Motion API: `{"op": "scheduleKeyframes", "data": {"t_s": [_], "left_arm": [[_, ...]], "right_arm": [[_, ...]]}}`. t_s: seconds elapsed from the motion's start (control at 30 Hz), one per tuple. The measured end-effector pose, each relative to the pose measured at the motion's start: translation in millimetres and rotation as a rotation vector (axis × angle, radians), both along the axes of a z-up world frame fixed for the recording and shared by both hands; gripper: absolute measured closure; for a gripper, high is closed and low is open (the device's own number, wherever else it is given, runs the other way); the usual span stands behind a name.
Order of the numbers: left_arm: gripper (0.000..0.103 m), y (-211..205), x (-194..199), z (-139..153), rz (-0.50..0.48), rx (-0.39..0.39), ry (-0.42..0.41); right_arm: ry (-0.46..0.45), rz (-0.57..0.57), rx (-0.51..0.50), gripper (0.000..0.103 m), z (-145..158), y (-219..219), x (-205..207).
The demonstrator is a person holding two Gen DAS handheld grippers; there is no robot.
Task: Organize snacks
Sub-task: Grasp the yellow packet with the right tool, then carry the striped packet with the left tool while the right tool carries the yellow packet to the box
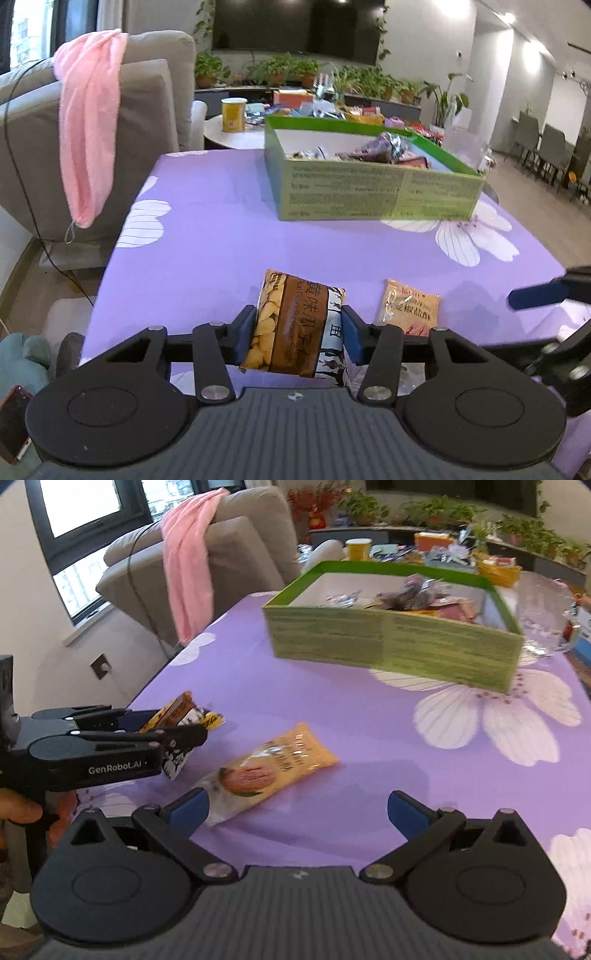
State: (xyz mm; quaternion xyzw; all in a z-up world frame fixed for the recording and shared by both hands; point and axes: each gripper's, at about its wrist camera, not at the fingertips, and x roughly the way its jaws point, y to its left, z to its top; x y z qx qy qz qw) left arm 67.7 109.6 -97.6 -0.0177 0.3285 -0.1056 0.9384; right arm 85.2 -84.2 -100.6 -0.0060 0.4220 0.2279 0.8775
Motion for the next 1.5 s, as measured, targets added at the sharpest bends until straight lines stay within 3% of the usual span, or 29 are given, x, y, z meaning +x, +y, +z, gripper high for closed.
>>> {"op": "scheduleKeyframes", "data": {"t_s": [0.47,0.7,0.9,1.2,1.37,1.5], "left_arm": [[0.058,41,-14,2,0.099,-0.035,-0.011],[0.057,56,-15,-1,0.123,-0.052,-0.008],[0.057,67,-17,-4,0.151,-0.074,-0.006],[0.057,70,-18,-6,0.149,-0.093,-0.008],[0.057,67,-21,-2,0.137,-0.097,-0.019],[0.057,67,-20,1,0.139,-0.098,-0.027]], "right_arm": [[0.089,0.015,-0.002,0.044,-14,53,23],[0.07,0.029,-0.009,0.044,-20,71,37],[0.027,0.065,-0.078,0.045,-23,83,38],[-0.031,0.009,-0.171,0.047,-19,77,28],[-0.014,0.03,-0.134,0.05,-16,74,28],[-0.061,0.026,-0.107,0.051,-2,66,23]]}}
